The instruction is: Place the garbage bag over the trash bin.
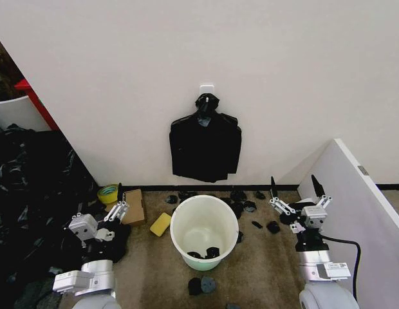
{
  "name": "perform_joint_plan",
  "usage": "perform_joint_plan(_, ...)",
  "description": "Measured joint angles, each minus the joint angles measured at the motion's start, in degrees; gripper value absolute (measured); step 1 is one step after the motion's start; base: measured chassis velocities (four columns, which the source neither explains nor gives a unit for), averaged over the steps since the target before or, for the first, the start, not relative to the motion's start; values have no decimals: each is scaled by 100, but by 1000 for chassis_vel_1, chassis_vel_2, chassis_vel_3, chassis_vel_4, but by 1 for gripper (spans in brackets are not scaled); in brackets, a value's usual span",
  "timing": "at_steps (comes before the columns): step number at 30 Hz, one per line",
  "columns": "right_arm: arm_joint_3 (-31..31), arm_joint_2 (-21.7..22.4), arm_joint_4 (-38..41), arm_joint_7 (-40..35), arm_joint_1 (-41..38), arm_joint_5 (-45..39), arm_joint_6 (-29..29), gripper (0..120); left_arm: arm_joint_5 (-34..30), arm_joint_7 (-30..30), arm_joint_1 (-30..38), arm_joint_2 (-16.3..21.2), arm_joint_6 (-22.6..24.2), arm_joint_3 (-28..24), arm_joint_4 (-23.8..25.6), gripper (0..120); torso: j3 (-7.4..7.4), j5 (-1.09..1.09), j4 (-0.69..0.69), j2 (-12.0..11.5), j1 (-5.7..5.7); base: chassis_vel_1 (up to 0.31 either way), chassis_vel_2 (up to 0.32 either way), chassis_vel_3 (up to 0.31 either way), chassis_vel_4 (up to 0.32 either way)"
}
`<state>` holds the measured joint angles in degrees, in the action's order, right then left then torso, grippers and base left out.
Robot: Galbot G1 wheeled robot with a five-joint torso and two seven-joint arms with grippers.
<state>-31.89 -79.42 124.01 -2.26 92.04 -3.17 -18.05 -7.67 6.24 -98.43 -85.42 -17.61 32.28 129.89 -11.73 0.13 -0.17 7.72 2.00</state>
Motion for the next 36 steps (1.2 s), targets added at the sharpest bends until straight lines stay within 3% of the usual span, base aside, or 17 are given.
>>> perform_joint_plan(3,55,85,-16,327,-5,-617,281,100,299,-342,-30,206,-210,-85,-198,100,0,2,0,0,0,0,0,0,0)
perform_joint_plan(5,95,124,10,388,-37,-970,474,100,189,-499,-31,369,-116,-129,-249,100,-1,-6,-1,0,1,0,0,0,0)
perform_joint_plan(7,115,139,47,384,-93,-1102,581,100,87,-529,-20,416,4,-130,-177,100,-1,0,2,0,1,0,0,0,0)
perform_joint_plan(17,245,137,92,-60,-153,-279,844,100,-45,-418,-17,401,282,-79,-71,100,-1,-2,0,0,1,0,0,0,0)
perform_joint_plan(24,194,136,89,-72,-138,-135,818,100,-1192,-441,312,837,584,119,90,100,-1,-3,-1,0,0,0,0,0,0)
perform_joint_plan(28,129,166,129,-60,-172,-222,811,100,-2126,-304,518,1409,1045,261,299,100,0,-2,-1,0,0,0,0,0,0)
perform_joint_plan(31,104,324,81,-26,-248,-675,858,100,-2293,-253,529,1701,1165,274,352,100,-1,-3,-1,0,1,0,0,0,0)
perform_joint_plan(36,30,641,-72,-19,-414,-1503,1097,100,-2241,-232,436,1726,1221,206,404,100,0,-1,1,0,1,0,0,0,0)
